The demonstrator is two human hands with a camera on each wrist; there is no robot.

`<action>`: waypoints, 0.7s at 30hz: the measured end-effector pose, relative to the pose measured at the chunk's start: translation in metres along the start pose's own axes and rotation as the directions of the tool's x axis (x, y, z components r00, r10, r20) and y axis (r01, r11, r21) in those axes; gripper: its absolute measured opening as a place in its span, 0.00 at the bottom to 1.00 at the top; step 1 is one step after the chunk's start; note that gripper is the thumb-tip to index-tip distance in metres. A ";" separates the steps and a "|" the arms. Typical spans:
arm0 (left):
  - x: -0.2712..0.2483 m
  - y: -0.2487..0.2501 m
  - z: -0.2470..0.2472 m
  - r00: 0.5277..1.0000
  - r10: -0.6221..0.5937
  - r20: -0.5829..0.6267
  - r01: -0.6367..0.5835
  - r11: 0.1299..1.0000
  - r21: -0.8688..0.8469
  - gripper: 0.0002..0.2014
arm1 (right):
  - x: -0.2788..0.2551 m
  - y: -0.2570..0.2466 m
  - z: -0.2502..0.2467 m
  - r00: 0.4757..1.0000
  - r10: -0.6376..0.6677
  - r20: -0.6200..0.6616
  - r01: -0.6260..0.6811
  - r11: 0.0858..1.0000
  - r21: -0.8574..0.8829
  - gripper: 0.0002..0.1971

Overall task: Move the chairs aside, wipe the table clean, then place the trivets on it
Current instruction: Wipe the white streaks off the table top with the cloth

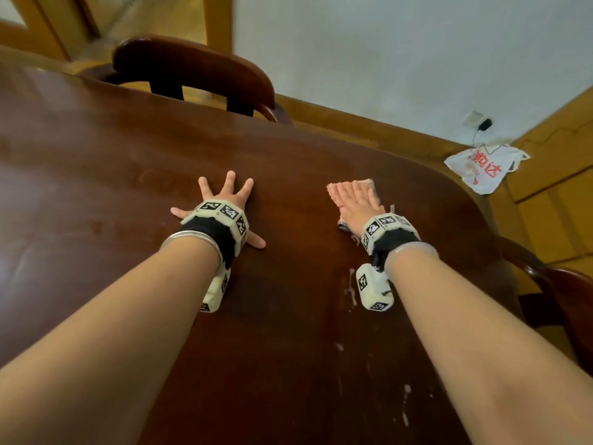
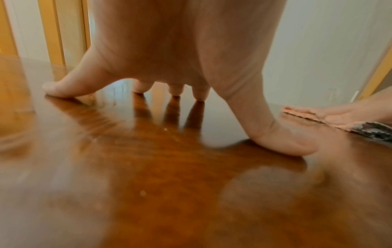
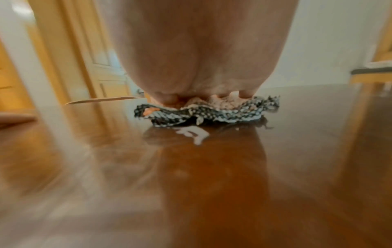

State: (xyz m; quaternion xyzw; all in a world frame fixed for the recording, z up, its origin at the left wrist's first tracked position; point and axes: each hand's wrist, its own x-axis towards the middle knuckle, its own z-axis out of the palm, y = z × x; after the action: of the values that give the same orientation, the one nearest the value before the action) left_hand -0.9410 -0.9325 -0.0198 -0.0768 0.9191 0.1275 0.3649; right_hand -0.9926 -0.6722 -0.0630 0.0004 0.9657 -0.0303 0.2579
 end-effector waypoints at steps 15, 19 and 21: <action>-0.055 0.007 0.048 0.994 0.074 0.075 -0.081 0.992 0.096 0.68 | -0.083 -0.010 0.035 0.987 0.163 0.009 -0.163 0.979 0.124 0.29; -0.072 0.018 0.066 0.992 0.087 0.087 -0.094 0.993 0.078 0.67 | -0.124 -0.050 0.042 0.999 -0.017 0.044 0.015 0.998 0.061 0.27; -0.076 0.015 0.068 0.991 0.097 0.094 -0.105 0.991 0.082 0.67 | -0.145 -0.028 0.053 0.995 -0.086 0.049 0.085 0.996 0.037 0.27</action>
State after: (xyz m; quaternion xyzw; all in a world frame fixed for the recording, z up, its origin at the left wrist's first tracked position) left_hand -0.8452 -0.8947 -0.0127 -0.0083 0.9091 0.1090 0.4020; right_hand -0.8409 -0.7010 -0.0348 -0.0373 0.9573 -0.0581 0.2807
